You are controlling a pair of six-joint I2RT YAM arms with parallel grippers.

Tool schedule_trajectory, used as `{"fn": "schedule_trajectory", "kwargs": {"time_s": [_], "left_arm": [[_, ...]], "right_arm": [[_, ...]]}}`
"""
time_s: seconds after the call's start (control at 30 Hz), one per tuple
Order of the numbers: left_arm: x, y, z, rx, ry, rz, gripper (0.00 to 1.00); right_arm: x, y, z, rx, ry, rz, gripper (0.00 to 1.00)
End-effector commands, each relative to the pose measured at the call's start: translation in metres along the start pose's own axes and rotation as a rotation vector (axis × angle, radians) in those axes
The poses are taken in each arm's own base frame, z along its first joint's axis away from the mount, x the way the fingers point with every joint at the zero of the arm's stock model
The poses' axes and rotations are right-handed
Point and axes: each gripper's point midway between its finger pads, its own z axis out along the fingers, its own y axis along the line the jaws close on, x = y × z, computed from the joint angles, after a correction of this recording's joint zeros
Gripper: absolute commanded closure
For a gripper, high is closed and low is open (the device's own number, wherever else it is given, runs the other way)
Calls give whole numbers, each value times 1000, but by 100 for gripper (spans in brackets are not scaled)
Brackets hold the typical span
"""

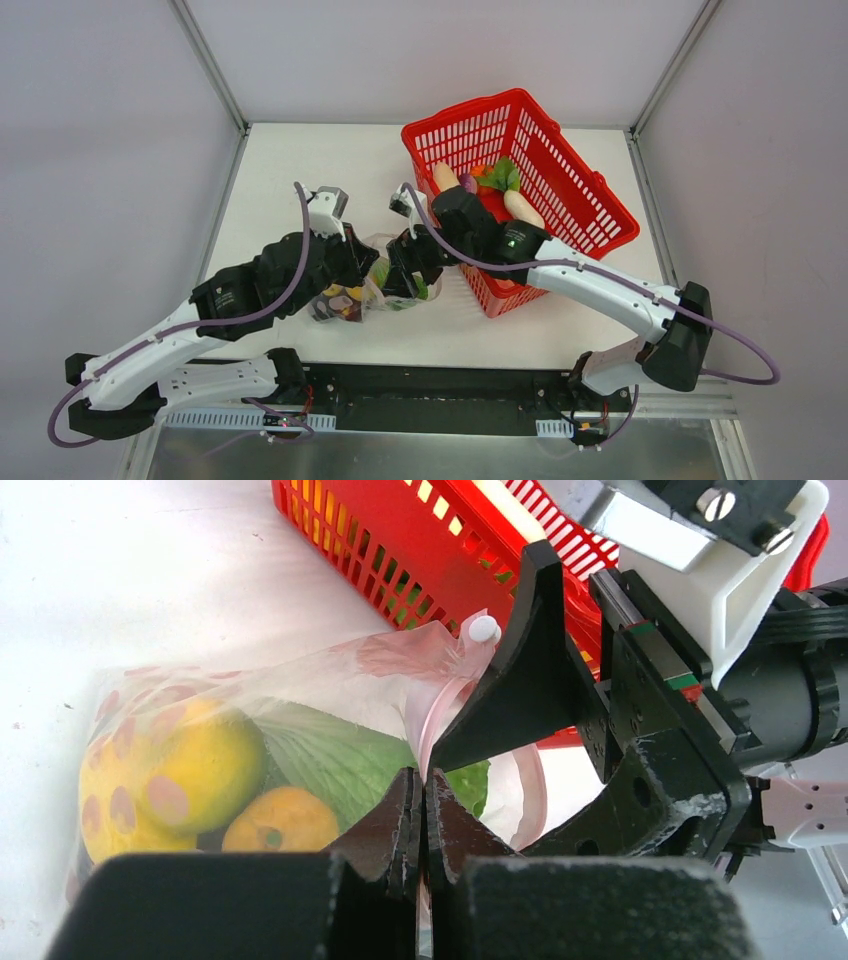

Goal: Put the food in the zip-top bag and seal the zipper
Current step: Place the fake fruit in the zipper food storage bag.

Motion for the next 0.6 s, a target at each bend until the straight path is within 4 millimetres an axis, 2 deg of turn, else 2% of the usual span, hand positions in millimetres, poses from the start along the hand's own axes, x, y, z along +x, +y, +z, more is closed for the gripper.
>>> {"fn": "schedule_trajectory", "kwargs": {"time_s": [0.0, 0.17, 0.3, 0.4, 0.47, 0.57], "left_arm": [[-27, -10, -6, 50, -95, -64, 100], [-24, -6, -5, 33, -93, -62, 100], [-23, -2, -5, 12, -93, -59, 100], [-22, 2, -5, -4, -91, -52, 100], [-23, 4, -6, -15, -91, -46, 100], [-23, 4, -6, -19, -89, -44, 100]], "right_arm": [[-20, 18, -15, -60, -90, -53, 24], [-27, 12, -34, 9, -156, -82, 26], [-38, 13, -56, 40, -245, -103, 28], [-47, 7, -74, 102, -335, -112, 29], [-55, -8, -87, 197, -416, -95, 28], [-67, -44, -112, 418, -537, -30, 24]]}}
